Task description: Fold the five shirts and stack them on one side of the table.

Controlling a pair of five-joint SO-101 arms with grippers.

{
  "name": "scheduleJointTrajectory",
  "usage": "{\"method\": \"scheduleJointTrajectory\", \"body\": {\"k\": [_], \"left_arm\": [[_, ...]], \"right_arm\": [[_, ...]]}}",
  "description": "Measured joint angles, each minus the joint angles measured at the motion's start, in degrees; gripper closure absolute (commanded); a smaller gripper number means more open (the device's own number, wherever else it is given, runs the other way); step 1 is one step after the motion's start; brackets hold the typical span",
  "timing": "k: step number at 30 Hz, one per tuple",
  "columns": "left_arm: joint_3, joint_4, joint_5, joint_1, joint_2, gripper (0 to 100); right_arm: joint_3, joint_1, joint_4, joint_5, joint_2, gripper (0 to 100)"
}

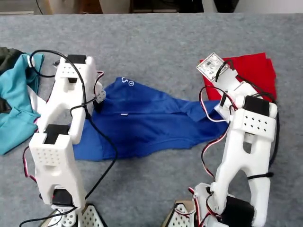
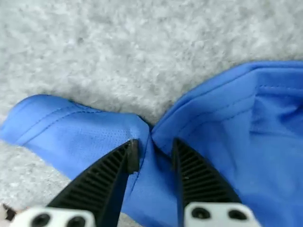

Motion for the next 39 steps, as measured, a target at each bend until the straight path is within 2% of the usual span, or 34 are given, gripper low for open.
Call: {"method": "scheduleJointTrajectory", "body": {"k": [13,23,30,39], "left_arm": [[0.2,-5.5,2.6,0.1,0.0,87],[0.6,-5.5,2.6,5.0,0.0,87],[1.3,-1.4,1.8,3.6,-0.1,87],[4.5,-1.4,1.8,0.2,-0.6,84]], "right_arm": [[0.0,0.0,0.0,0.0,0.0,99.7],[0.0,0.0,0.0,0.0,0.0,99.7],[0.0,0.0,0.0,0.0,0.0,99.7],[0.0,0.0,0.0,0.0,0.0,99.7]]}}
